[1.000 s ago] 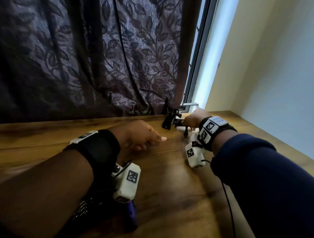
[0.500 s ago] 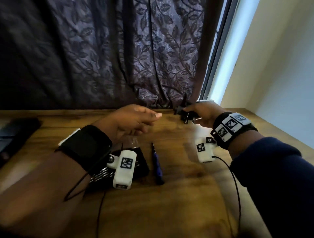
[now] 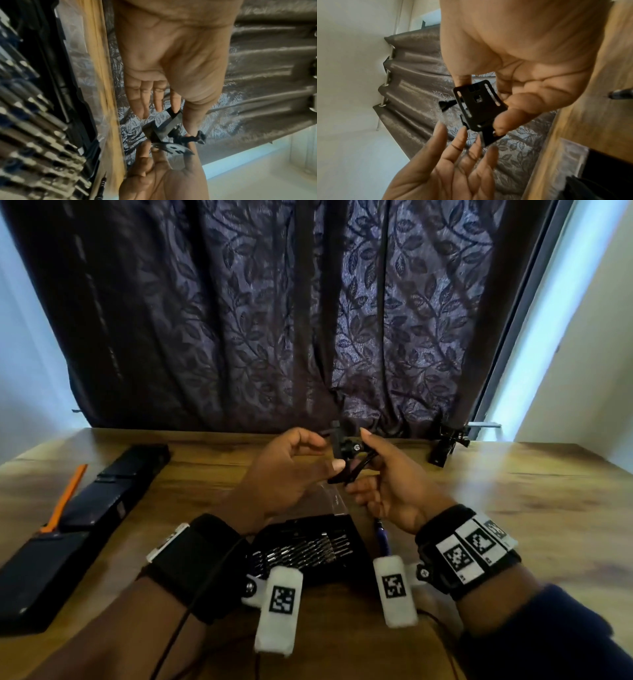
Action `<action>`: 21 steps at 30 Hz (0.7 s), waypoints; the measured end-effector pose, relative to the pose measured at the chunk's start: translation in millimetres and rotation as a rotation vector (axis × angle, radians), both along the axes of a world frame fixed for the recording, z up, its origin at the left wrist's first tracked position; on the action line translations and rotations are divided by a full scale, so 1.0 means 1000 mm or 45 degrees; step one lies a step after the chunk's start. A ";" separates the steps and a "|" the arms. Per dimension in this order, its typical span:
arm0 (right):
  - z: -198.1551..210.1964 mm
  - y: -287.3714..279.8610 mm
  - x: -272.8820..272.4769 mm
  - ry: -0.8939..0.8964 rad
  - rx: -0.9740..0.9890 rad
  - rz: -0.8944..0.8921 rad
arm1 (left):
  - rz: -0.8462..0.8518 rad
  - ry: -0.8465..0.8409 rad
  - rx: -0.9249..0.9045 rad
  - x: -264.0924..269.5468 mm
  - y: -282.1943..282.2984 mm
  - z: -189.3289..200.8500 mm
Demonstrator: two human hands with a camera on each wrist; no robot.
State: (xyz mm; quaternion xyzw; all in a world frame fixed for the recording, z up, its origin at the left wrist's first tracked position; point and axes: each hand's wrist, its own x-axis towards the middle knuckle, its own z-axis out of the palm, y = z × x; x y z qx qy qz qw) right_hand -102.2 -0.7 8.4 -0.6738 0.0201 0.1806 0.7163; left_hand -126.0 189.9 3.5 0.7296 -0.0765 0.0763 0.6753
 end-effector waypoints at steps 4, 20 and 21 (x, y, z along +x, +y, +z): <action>-0.007 -0.003 -0.004 0.016 0.054 0.092 | 0.110 -0.165 0.080 0.002 0.000 -0.005; -0.014 0.003 -0.010 -0.043 0.040 0.135 | -0.209 0.144 -0.123 -0.010 -0.015 -0.007; -0.014 0.003 -0.010 -0.060 0.013 0.089 | -0.187 0.129 -0.141 -0.009 -0.014 -0.008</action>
